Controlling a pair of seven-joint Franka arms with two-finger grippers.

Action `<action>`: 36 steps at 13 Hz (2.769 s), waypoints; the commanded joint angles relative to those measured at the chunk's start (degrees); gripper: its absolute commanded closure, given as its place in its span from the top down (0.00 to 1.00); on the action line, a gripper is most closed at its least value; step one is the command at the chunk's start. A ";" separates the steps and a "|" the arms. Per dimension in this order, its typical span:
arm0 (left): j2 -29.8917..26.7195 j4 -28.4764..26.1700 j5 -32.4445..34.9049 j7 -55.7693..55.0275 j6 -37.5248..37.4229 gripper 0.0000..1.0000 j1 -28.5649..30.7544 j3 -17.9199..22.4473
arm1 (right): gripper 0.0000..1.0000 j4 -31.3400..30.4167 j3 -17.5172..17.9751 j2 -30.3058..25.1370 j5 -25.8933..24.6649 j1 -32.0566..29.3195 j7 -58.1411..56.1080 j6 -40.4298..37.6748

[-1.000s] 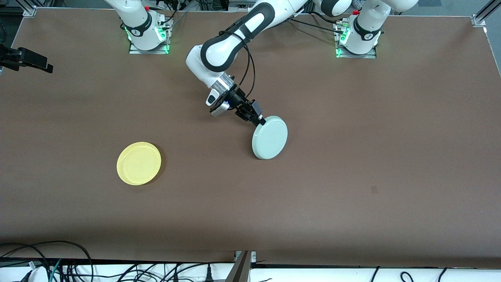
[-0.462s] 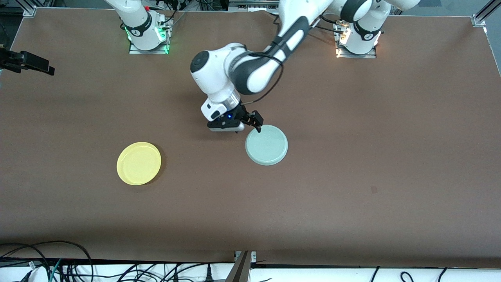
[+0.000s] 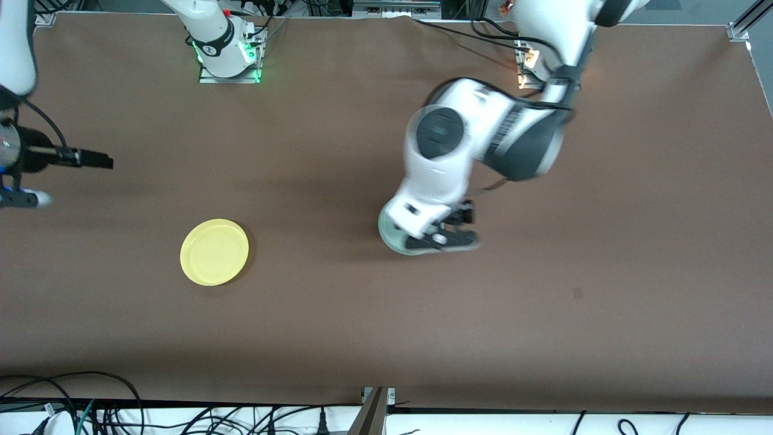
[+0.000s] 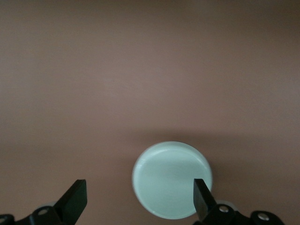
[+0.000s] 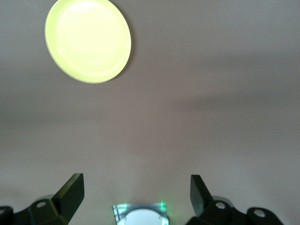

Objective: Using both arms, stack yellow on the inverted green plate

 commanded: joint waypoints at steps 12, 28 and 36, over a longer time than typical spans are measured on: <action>-33.39 -29.54 0.20 34.92 -13.56 1.00 25.55 -5.84 | 1.00 -18.88 0.35 15.55 11.22 -1.06 -0.89 45.65; -43.79 -47.42 2.76 35.01 2.36 1.00 30.50 -7.02 | 0.00 -18.71 0.96 19.43 21.87 -0.80 -12.76 52.10; -43.79 -45.84 3.29 34.92 2.01 1.00 29.88 -7.54 | 0.00 -13.00 10.87 13.98 22.13 -0.62 -2.70 40.58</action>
